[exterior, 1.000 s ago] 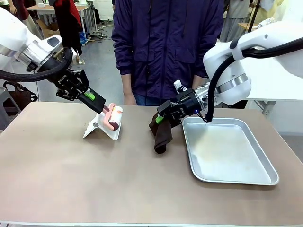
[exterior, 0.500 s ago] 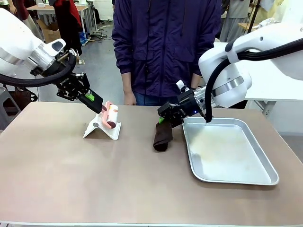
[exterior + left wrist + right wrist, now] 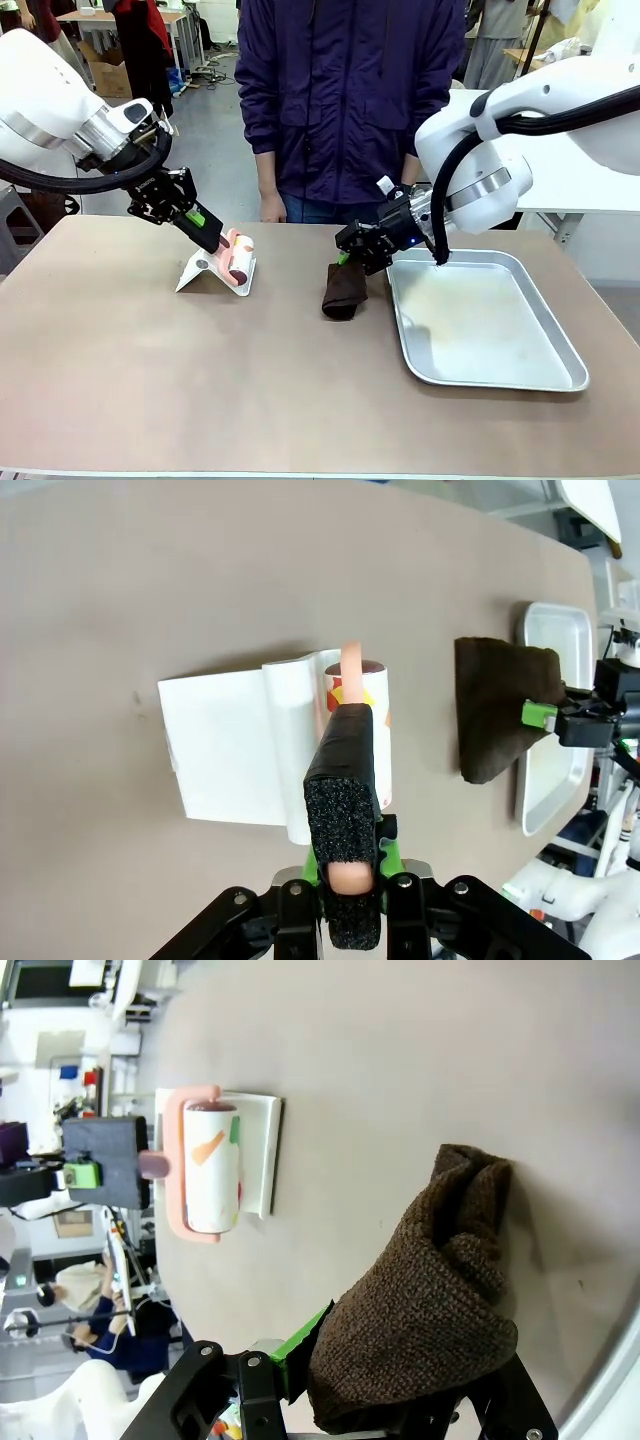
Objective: Clean the surface of the table.
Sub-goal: Return the Lint Roller and towel to their original positions.
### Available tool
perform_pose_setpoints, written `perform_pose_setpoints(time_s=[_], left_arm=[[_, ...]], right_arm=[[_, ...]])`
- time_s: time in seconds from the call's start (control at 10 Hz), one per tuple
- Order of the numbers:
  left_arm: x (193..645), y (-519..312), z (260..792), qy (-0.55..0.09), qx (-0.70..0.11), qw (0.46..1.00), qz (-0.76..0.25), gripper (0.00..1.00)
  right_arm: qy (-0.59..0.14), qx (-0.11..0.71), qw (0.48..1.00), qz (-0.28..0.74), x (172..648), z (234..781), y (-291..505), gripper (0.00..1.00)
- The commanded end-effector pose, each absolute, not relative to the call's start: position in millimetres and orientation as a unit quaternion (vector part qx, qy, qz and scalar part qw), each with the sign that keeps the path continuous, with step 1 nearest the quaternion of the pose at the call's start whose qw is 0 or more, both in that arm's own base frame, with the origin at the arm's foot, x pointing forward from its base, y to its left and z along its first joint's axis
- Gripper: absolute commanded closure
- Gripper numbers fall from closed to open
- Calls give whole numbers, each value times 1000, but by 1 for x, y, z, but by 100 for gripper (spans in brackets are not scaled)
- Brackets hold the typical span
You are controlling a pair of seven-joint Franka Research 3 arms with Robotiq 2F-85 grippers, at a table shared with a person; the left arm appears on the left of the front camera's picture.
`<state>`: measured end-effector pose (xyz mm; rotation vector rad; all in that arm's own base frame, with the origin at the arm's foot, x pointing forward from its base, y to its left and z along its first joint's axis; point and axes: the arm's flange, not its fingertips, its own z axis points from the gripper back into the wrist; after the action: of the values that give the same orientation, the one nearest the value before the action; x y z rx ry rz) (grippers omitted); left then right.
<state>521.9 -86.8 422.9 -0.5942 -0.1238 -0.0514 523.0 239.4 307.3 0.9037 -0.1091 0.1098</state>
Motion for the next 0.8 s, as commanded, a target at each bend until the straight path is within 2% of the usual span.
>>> perform_pose_setpoints(time_s=[0.0, 0.6, 0.7], left_arm=[[531, -88, 428, -41, -274, 961, -18, 78], [541, -94, 417, -22, -253, 967, -26, 78], [540, -93, 417, -23, -251, 967, -28, 58]], right_arm=[[-40, 443, 895, 42, 531, 308, 248, 100], [-19, 437, 898, 41, 534, 306, 248, 100], [-14, 435, 900, 40, 534, 306, 247, 88]])
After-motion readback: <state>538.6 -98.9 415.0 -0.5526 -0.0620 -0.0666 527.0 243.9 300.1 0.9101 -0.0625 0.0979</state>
